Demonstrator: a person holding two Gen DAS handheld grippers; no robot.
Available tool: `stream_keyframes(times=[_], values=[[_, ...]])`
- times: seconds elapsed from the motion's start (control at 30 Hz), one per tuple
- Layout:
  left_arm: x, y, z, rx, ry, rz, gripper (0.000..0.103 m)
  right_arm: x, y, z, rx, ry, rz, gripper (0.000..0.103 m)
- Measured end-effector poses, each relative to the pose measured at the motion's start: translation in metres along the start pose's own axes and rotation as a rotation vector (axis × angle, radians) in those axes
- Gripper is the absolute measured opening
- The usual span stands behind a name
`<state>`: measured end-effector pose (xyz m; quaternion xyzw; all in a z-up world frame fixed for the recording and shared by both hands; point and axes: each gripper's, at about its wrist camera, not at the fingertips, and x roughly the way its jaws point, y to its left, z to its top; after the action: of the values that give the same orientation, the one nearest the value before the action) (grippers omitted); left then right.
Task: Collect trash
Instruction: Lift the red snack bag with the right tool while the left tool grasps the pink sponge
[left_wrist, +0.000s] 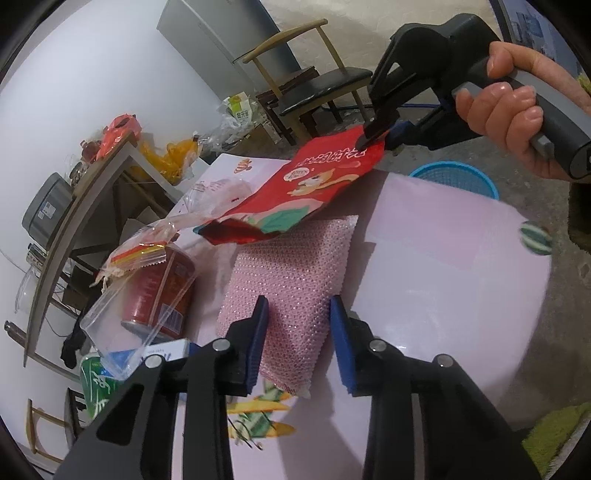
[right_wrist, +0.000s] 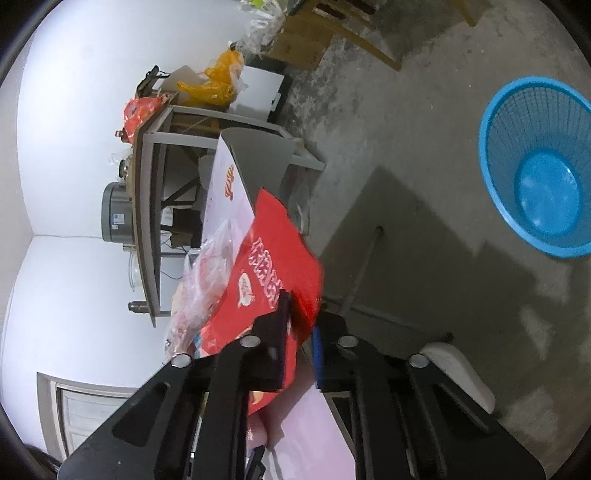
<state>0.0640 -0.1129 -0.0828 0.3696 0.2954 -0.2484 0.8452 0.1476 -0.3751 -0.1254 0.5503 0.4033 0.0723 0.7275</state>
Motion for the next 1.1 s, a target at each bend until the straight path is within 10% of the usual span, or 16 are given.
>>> stream_keyframes(times=[0.47,0.57,0.8,1.1], values=[[-0.057,-0.008,-0.017,-0.203,0.056,-0.218,0.034,-0.047,-0.003,-0.027,-0.074,0.033,-0.052,0.001],[-0.061,-0.008,-0.022,-0.227,0.052,-0.274,0.054,-0.051,-0.005,-0.031,-0.084,0.029,-0.062,0.001],[-0.067,-0.004,-0.022,-0.163,-0.041,-0.246,0.087,-0.05,-0.012,-0.029,-0.064,0.018,-0.07,0.001],[-0.062,-0.004,-0.026,-0.06,-0.052,-0.172,0.09,-0.068,-0.019,-0.019,-0.044,-0.066,-0.06,0.001]])
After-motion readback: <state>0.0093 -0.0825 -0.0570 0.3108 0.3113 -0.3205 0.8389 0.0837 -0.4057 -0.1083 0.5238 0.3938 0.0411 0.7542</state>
